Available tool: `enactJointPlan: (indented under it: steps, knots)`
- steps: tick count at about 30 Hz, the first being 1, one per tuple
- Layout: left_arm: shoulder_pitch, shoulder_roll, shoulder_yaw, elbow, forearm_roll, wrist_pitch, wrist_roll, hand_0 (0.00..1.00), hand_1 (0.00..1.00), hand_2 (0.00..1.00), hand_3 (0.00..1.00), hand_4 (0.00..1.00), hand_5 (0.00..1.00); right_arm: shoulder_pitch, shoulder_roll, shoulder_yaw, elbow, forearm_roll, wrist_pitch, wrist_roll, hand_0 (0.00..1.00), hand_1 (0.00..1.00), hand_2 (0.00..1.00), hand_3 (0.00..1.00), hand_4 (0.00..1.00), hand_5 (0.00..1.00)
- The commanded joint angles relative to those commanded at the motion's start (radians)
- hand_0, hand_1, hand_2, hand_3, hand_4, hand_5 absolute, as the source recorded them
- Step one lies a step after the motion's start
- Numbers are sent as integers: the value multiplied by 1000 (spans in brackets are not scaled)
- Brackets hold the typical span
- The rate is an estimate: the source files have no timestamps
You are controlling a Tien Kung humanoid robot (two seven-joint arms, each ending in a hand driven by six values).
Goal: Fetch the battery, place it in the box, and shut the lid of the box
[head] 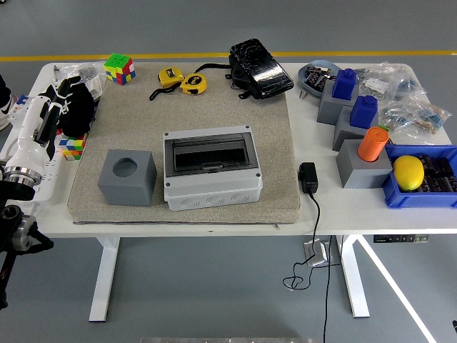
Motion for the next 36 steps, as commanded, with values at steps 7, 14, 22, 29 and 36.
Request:
enactJointPlan:
  steps: [7,14,22,29,36]
  knots:
    - [-1,0,-3,-2,5,1,0,810,825,805,799,998,925,2,1,-1,0,2,-1,1,851,847,803,831,998,998]
    - [-3,-1,-8,-2,7,2,0,809,825,804,799,998,923,3,2,1,0,-1,0,1,851,847,803,830,998,998]
    - [-3,-1,-9,-1,7,3,0,809,826,804,799,998,922,1,3,4,0,-1,0,1,851,847,803,829,998,998]
    - [-4,-1,-7,-1,7,5,-2,810,825,805,798,998,922,3,1,0,0,0,0,0,851,847,803,829,998,998]
    - [-2,0,-4,0,6,7,-2,810,825,805,799,998,920,1,-1,-2,0,-1,0,-1,852,846,803,829,998,998]
